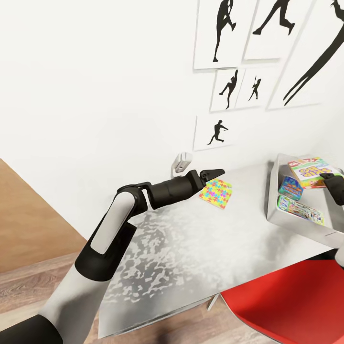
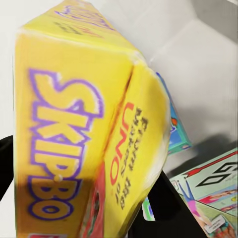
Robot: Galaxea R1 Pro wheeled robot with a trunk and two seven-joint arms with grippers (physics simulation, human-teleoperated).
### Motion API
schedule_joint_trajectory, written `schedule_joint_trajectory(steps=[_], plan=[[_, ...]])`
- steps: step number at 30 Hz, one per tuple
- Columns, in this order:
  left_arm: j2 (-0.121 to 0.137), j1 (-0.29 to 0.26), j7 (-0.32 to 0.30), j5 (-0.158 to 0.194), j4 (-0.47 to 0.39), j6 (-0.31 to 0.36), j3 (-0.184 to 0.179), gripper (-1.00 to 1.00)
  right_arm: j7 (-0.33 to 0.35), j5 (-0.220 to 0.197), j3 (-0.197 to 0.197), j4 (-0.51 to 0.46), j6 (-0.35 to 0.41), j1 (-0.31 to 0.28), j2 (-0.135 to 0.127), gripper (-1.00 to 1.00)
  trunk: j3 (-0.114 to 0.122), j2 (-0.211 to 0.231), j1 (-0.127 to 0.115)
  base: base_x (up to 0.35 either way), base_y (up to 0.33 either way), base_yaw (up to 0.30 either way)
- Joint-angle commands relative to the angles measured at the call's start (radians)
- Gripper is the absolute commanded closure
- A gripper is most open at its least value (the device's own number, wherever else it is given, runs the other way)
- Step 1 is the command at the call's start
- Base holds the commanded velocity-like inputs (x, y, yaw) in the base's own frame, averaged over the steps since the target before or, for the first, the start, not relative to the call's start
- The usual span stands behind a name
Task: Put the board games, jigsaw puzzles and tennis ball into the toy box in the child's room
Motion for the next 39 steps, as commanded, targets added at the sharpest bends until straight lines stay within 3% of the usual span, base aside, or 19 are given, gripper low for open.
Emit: schedule_joint_trajectory(steps=[1,39], plan=[[0.000,-0.001,0.010,0.011,-0.001,0.001,0.000,-1.00,0.006,-0.002,-0.005,0.000,0.008,-0.001,-0.001,1.00,-0.001,-0.001,0.000,0.003,0.000,0.000],[0.000,-0.002,0.009,0.010,-0.001,0.001,0.000,-1.00,0.009,0.000,-0.006,0.070,0.015,0.002,-0.007,1.00,-0.001,-0.001,0.000,0.000,0.000,0.000]])
